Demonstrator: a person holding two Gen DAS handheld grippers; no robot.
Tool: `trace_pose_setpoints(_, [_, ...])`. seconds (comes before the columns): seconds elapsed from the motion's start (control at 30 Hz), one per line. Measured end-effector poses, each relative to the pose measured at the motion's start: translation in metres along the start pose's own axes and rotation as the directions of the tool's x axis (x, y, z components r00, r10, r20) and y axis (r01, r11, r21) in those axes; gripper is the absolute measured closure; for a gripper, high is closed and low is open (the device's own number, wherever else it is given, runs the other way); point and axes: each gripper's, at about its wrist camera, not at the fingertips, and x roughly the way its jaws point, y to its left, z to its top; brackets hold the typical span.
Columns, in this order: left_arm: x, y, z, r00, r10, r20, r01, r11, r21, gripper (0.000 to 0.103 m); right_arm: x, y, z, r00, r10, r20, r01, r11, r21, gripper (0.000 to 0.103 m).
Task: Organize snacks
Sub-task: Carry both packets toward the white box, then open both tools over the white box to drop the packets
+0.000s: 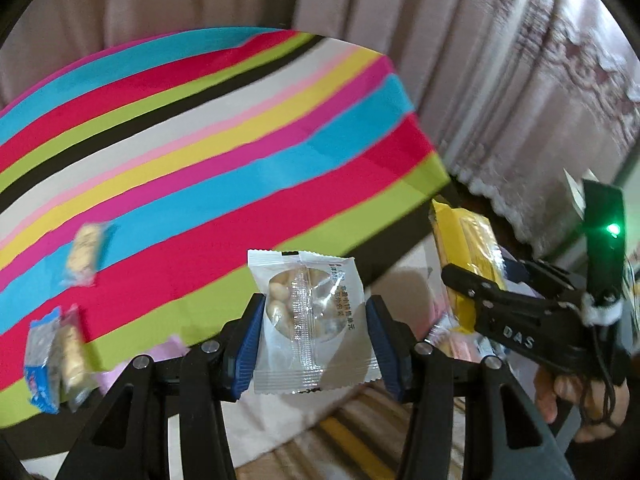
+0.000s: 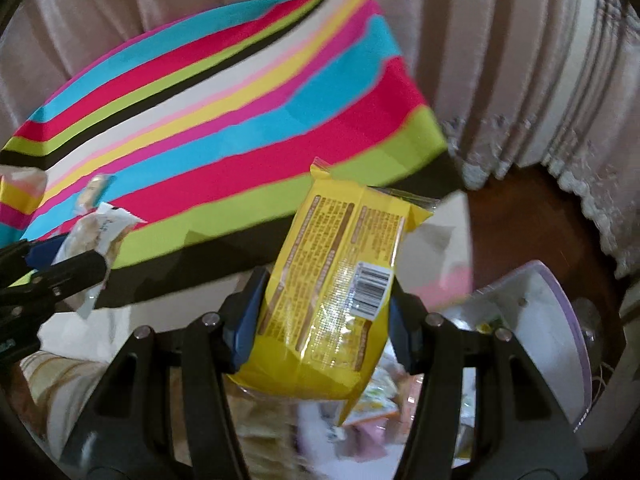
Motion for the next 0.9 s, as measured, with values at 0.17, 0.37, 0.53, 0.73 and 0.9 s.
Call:
trace_pose_setpoints(0.17, [0.012, -0.042, 0.002, 0.996, -0.070, -0.053, 0.075, 0.992, 0.102, 0.052, -0.003, -0.045, -0.015, 0.999, -0.048, -0.019, 0.049, 0.996, 0.068, 0.044])
trace_pose_setpoints(0.37, [0.023, -0.083, -0.001, 0.985, -0.127, -0.119, 0.149, 0.970, 0.192, 0.052, -0.006, -0.097, -0.032, 0.994, -0.100, -0.042, 0.105, 0.982, 0.154, 0.044])
trace_pose_setpoints(0.53, [0.029, -0.112, -0.004, 0.970, -0.171, -0.174, 0.211, 0.947, 0.243, 0.052, -0.010, -0.130, -0.043, 0.989, -0.133, -0.058, 0.143, 0.966, 0.215, 0.044])
trace_pose_setpoints(0.73, [0.034, -0.142, -0.006, 0.950, -0.218, -0.222, 0.279, 0.914, 0.294, 0.049, -0.012, -0.154, -0.052, 0.987, -0.146, -0.071, 0.159, 0.953, 0.256, 0.044])
trace_pose_setpoints(0.9, [0.039, -0.147, -0.006, 0.945, -0.216, -0.246, 0.284, 0.913, 0.292, 0.047, -0.010, -0.161, -0.049, 0.985, -0.157, -0.065, 0.169, 0.949, 0.265, 0.036])
